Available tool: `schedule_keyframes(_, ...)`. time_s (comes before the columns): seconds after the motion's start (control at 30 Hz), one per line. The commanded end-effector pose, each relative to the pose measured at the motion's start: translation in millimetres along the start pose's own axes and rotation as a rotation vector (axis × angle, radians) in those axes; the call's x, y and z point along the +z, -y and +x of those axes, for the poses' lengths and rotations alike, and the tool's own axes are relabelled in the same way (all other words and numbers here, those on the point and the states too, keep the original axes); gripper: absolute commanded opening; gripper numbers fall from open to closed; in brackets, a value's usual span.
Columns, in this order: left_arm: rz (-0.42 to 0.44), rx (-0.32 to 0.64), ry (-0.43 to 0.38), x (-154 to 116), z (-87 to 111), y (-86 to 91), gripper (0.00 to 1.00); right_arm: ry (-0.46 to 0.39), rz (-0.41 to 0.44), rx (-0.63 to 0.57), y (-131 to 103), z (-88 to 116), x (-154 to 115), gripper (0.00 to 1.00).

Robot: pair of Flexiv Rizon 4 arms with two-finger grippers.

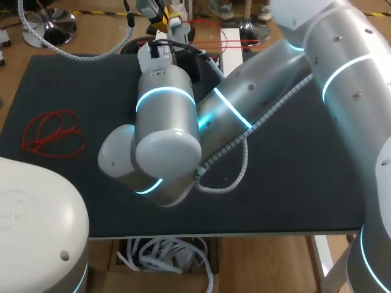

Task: Grab the tape and strap the tape.

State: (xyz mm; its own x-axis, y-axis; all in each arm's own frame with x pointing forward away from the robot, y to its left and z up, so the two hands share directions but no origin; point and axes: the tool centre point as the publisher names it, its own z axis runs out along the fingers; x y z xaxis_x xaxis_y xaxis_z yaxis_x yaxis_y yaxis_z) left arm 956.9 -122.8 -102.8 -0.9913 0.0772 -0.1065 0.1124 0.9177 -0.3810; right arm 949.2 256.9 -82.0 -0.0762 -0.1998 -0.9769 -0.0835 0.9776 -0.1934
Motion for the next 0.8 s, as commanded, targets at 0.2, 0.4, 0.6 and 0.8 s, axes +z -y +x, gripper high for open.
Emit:
schedule_keyframes(0.2,-0.004,-0.001,-0.001,-1,-0.2,0.5,0.00,-0.037,-0.055,0.026,22,-22,-27,0.22)
schedule_keyframes(0.4,-0.004,-0.001,-0.001,-1,-0.2,0.5,0.00,-0.033,-0.014,0.049,60,-39,-27,0.30)
schedule_keyframes(0.6,-0.004,-0.001,-0.001,-1,-0.2,0.5,0.00,0.000,0.080,0.014,118,-51,-10,0.66)
schedule_keyframes(0.8,-0.004,-0.001,-0.001,-1,-0.2,0.5,0.00,-0.003,0.094,0.020,164,-54,19,1.00)
